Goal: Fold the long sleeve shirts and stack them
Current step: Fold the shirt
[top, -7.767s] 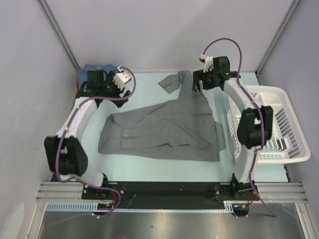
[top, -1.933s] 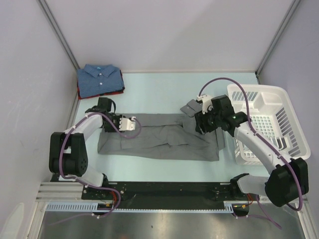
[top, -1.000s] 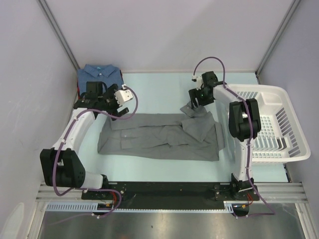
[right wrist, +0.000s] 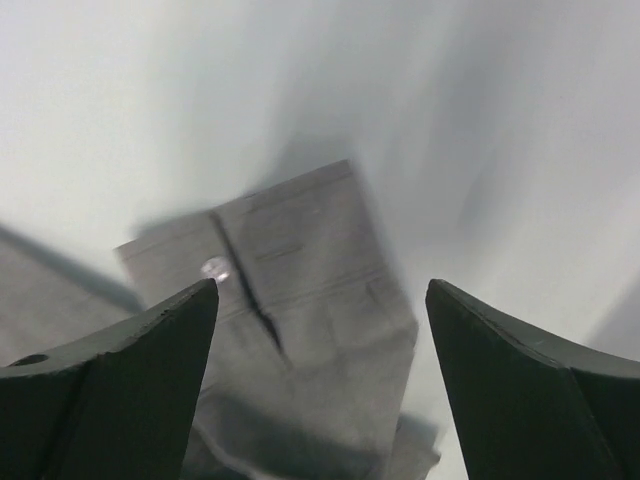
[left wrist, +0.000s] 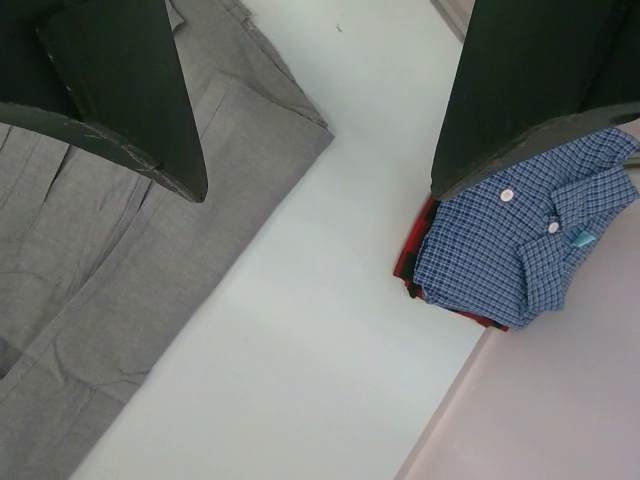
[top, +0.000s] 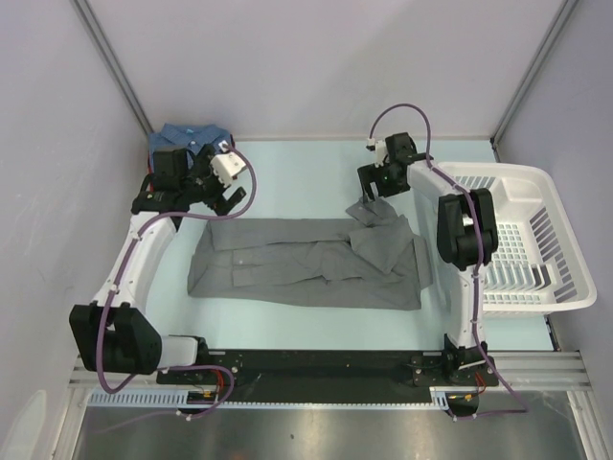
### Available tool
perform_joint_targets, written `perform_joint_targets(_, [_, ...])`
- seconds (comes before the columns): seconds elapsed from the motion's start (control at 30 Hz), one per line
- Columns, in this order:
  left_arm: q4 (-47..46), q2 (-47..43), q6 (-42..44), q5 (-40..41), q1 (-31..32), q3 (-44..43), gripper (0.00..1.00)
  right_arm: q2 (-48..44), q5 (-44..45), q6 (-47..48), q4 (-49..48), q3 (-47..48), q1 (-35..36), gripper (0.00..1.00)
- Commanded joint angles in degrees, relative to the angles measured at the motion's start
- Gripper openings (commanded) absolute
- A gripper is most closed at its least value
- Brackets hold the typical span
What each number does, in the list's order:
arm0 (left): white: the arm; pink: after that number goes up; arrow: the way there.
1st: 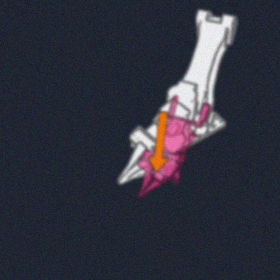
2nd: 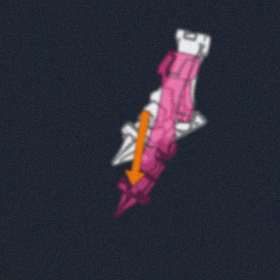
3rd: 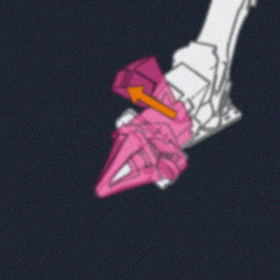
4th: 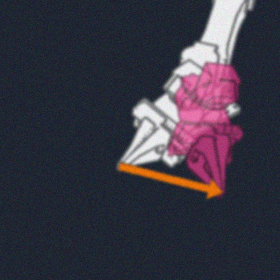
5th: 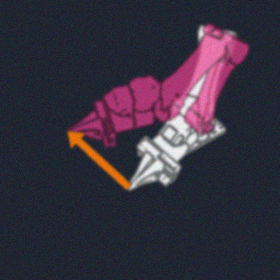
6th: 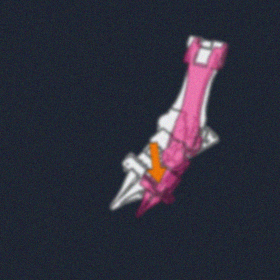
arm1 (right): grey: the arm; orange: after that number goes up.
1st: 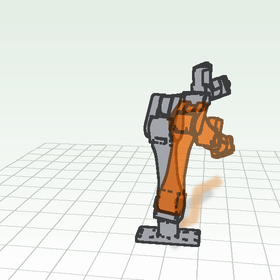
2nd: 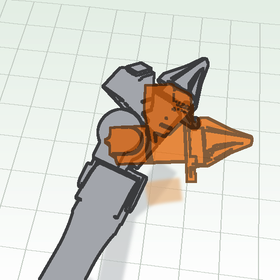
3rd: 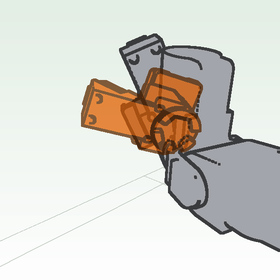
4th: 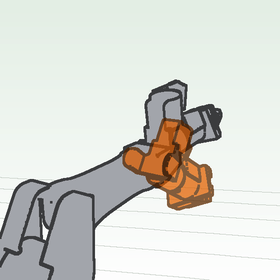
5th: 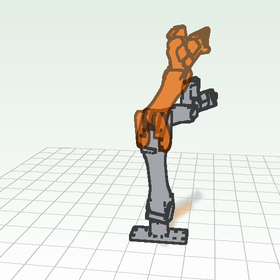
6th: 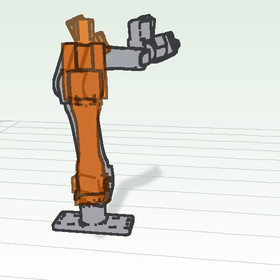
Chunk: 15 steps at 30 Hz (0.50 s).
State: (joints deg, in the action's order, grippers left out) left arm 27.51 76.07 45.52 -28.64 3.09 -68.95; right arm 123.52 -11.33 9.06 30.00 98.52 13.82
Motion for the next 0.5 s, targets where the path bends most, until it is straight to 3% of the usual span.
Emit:
perform_joint_targets(0.0, [-0.4,-2.9,-1.0,-0.5,-0.3,-0.5,0.99,3.7,2.1,0.3,2.3,4.9,-0.4,0.92])
perform_joint_targets(0.1, [-0.7,-2.9,-1.5,-0.2,-0.3,-0.3,1.0,5.8,1.5,0.6,5.0,6.8,-0.4,0.91])
perform_joint_targets(0.2, [-1.6,-3.0,-2.4,0.5,-0.3,-0.1,0.99,6.7,0.7,0.7,6.3,6.3,-0.1,0.82])
perform_joint_targets(0.3, [-4.2,-3.4,-4.3,2.0,-0.3,0.2,0.99,7.6,-1.1,-1.1,7.1,5.1,-0.2,0.56])
perform_joint_targets(0.33, [-5.3,-3.6,-5.0,3.1,-0.4,0.4,1.0,7.6,-1.8,-1.6,7.2,4.5,-0.3,0.42])
perform_joint_targets(0.4, [-7.4,-3.7,-5.6,2.8,-0.4,0.2,0.99,6.7,-2.3,-1.2,7.0,3.1,0.0,0.28])
perform_joint_targets(0.43, [-7.7,-3.7,-5.6,2.2,-0.3,0.0,0.99,6.1,-2.4,-1.1,6.9,2.9,0.0,0.09])
perform_joint_targets(0.47, [-7.9,-3.7,-5.6,1.1,-0.4,-0.5,0.99,5.3,-2.3,-1.1,7.0,2.9,-0.2,0.0])
